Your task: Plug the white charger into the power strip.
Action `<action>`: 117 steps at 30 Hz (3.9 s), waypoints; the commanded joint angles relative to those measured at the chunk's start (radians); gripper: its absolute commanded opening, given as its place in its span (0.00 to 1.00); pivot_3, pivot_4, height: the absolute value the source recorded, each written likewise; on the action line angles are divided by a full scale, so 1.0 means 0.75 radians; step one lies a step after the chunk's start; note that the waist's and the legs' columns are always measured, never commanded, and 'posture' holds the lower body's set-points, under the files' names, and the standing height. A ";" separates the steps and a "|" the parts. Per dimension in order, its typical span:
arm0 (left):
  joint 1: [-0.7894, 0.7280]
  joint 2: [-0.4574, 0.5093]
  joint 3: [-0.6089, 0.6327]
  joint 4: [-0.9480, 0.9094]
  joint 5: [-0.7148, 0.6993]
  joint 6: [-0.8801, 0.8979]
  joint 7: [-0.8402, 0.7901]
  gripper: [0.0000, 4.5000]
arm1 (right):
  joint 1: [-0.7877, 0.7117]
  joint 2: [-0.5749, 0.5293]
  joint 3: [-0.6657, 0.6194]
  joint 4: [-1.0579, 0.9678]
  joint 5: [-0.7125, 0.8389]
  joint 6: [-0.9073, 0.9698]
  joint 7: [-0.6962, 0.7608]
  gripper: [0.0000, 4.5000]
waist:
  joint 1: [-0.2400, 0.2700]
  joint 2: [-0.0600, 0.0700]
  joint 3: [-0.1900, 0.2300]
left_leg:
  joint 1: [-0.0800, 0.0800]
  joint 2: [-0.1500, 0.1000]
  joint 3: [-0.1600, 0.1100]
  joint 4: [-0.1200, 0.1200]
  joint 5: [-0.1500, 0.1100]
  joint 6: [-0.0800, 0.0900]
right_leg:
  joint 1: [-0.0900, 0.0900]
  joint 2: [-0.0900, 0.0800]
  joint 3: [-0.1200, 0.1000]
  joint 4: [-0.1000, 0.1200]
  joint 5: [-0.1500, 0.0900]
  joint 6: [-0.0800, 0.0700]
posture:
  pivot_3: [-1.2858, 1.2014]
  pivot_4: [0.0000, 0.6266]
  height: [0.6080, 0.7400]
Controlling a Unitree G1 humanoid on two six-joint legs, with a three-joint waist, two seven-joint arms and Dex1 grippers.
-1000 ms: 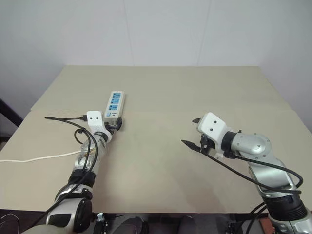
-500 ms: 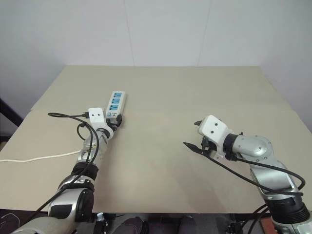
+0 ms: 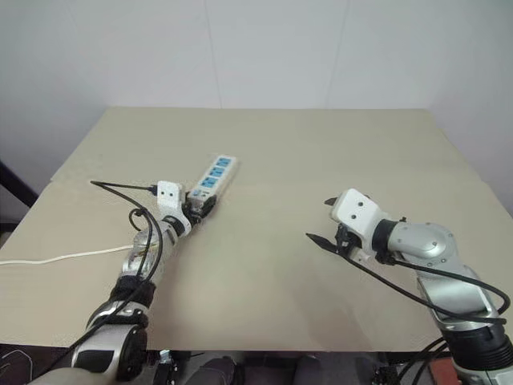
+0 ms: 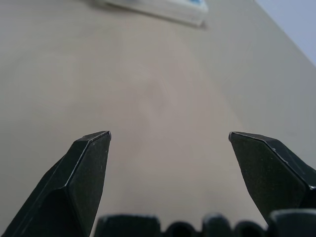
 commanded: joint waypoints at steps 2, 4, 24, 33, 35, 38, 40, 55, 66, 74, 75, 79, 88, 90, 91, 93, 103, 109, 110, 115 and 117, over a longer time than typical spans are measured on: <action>0.096 0.181 -0.102 -0.330 -0.047 0.059 -0.352 0.73 | 0.035 -0.084 -0.131 -0.027 0.025 -0.004 0.037 1.00 | -0.006 0.000 0.000 | 0.000 0.000 0.000 0.000 0.000 0.000 | -0.001 0.000 0.000 0.000 0.000 0.000 | 0.52 0.24 1.00; 0.150 0.257 -0.137 -0.389 -0.056 0.021 -0.495 0.73 | 0.060 -0.131 -0.165 0.000 0.024 -0.038 0.073 1.00 | -0.010 0.001 0.000 | 0.001 0.001 0.000 -0.001 0.000 0.000 | 0.000 0.001 0.000 0.000 0.000 0.000 | 0.52 0.24 1.00; 0.249 0.337 -0.343 -0.450 -0.171 -0.006 -1.147 0.73 | -0.523 -0.451 0.339 0.558 -0.280 -1.039 1.015 1.00 | -0.037 0.002 0.001 | 0.005 0.003 0.002 -0.001 -0.005 0.009 | 0.002 0.001 0.001 -0.001 0.000 0.000 | 0.52 0.24 1.00; 0.251 0.270 -0.365 -0.428 -0.118 -0.059 -1.084 0.73 | -0.668 -0.333 0.560 0.655 -0.492 -1.268 1.037 1.00 | -0.024 0.002 0.001 | 0.000 0.001 0.002 0.000 -0.001 0.001 | -0.001 0.000 0.001 -0.001 0.000 0.000 | 0.52 0.24 1.00; 0.255 0.259 -0.361 -0.429 -0.121 -0.058 -1.072 0.73 | -0.685 -0.323 0.586 0.668 -0.529 -1.294 1.039 1.00 | -0.024 0.002 0.001 | 0.001 0.001 0.002 0.000 -0.001 0.001 | 0.000 0.000 0.001 0.000 0.000 0.000 | 0.52 0.24 1.00; 0.255 0.253 -0.358 -0.427 -0.121 -0.062 -1.063 0.73 | -0.714 -0.310 0.618 0.691 -0.575 -1.339 1.033 1.00 | -0.029 0.002 0.001 | 0.001 0.001 0.002 0.000 -0.001 0.001 | -0.001 0.000 0.001 0.000 0.000 0.000 | 0.52 0.24 1.00; 0.254 0.253 -0.356 -0.427 -0.122 -0.060 -1.061 0.73 | -0.733 -0.300 0.644 0.705 -0.604 -1.389 1.031 1.00 | -0.029 0.002 0.001 | 0.001 0.001 0.002 0.000 -0.001 0.001 | -0.001 0.000 0.001 0.000 0.000 0.000 | 0.52 0.24 1.00; 0.275 0.270 -0.366 -0.474 -0.124 -0.037 -1.057 0.73 | -0.773 -0.237 0.736 0.850 -0.774 -1.586 0.967 1.00 | -0.030 0.002 0.001 | 0.002 0.001 0.002 0.000 0.000 0.001 | 0.000 0.001 0.001 0.001 0.000 0.000 | 0.52 0.24 1.00; 0.277 0.278 -0.373 -0.469 -0.111 -0.047 -1.055 0.73 | -0.812 -0.202 0.765 0.983 -0.805 -1.741 0.914 1.00 | -0.031 0.002 0.001 | 0.002 0.001 0.002 0.000 0.000 0.001 | 0.000 0.001 0.002 0.001 0.000 0.000 | 0.52 0.24 1.00; 0.287 0.278 -0.374 -0.464 -0.116 -0.046 -1.052 0.73 | -0.842 -0.189 0.805 1.072 -0.794 -1.848 0.906 0.49 | -0.032 0.002 0.001 | 0.003 0.001 0.002 0.000 0.000 0.000 | 0.000 0.001 0.002 0.001 0.000 0.000 | 0.52 0.24 1.00; 0.287 0.278 -0.373 -0.463 -0.116 -0.045 -1.050 0.73 | -0.845 -0.187 0.805 1.080 -0.795 -1.854 0.902 0.40 | -0.032 0.002 0.001 | 0.003 0.001 0.002 0.000 0.000 0.001 | 0.000 0.001 0.002 0.001 0.000 0.000 | 0.52 0.24 1.00; 0.290 0.281 -0.372 -0.468 -0.116 -0.042 -1.049 0.73 | -0.849 -0.185 0.803 1.092 -0.802 -1.862 0.891 0.25 | -0.032 0.002 0.001 | 0.003 0.001 0.002 0.000 0.000 0.001 | 0.000 0.001 0.002 0.001 0.000 0.000 | 0.52 0.24 1.00; 0.277 0.284 -0.380 -0.461 -0.109 -0.054 -1.062 0.73 | -0.841 -0.239 0.755 1.007 -0.721 -1.794 0.926 0.25 | -0.032 0.002 0.001 | 0.002 0.001 0.002 -0.001 0.000 0.001 | 0.000 0.001 0.002 0.001 0.000 0.000 | 0.52 0.24 1.00; 0.276 0.279 -0.379 -0.457 -0.108 -0.078 -1.065 0.73 | -0.834 -0.227 0.716 0.963 -0.685 -1.690 0.912 0.25 | -0.032 0.002 0.001 | 0.002 0.001 0.002 -0.001 0.000 0.001 | 0.000 0.001 0.002 0.001 0.000 0.000 | 0.52 0.24 1.00; 0.276 0.277 -0.379 -0.455 -0.108 -0.083 -1.064 0.73 | -0.834 -0.212 0.692 0.949 -0.683 -1.631 0.887 0.25 | -0.031 0.002 0.001 | 0.003 0.001 0.002 -0.001 0.000 0.001 | 0.000 0.001 0.002 0.001 0.000 0.000 | 0.52 0.24 1.00; 0.275 0.276 -0.383 -0.451 -0.106 -0.087 -1.067 0.73 | -0.835 -0.184 0.630 0.933 -0.650 -1.501 0.835 0.25 | -0.031 0.002 0.001 | 0.003 0.001 0.002 0.000 0.000 0.001 | 0.000 0.001 0.002 0.001 0.000 0.000 | 0.52 0.24 1.00; 0.277 0.227 -0.381 -0.311 -0.075 -0.373 -1.101 0.73 | -0.665 0.038 0.224 0.703 -0.180 -0.715 0.567 0.25 | -0.021 0.002 0.001 | 0.001 0.002 0.002 0.000 0.000 0.001 | -0.001 0.000 0.002 0.000 0.000 -0.001 | 0.52 0.24 1.00; 0.230 0.220 -0.387 -0.176 -0.089 -0.390 -1.185 0.73 | -0.575 0.222 0.036 0.469 0.208 -0.315 0.447 0.25 | -0.018 0.002 0.000 | 0.002 0.002 0.001 -0.001 -0.001 0.001 | 0.000 0.001 0.002 0.000 0.000 -0.001 | 0.52 0.24 1.00; 0.219 0.221 -0.385 -0.164 -0.091 -0.391 -1.198 0.73 | -0.558 0.251 0.019 0.438 0.267 -0.254 0.433 0.25 | -0.018 0.002 0.000 | 0.002 0.002 0.001 -0.001 -0.001 0.001 | 0.000 0.000 0.002 0.000 0.001 -0.001 | 0.52 0.24 1.00; 0.189 0.227 -0.391 -0.142 -0.093 -0.361 -1.239 0.73 | -0.473 0.320 0.030 0.340 0.365 -0.127 0.370 0.25 | -0.021 0.002 0.000 | 0.002 0.002 0.001 -0.001 -0.001 0.002 | -0.001 0.001 0.002 0.001 0.001 -0.001 | 0.52 0.24 1.00; 0.180 0.225 -0.389 -0.132 -0.088 -0.363 -1.239 0.73 | -0.434 0.360 0.041 0.311 0.411 -0.076 0.351 0.25 | -0.024 0.002 0.000 | 0.002 0.002 0.001 -0.001 -0.001 0.002 | -0.001 0.001 0.002 0.002 0.000 -0.001 | 0.52 0.24 1.00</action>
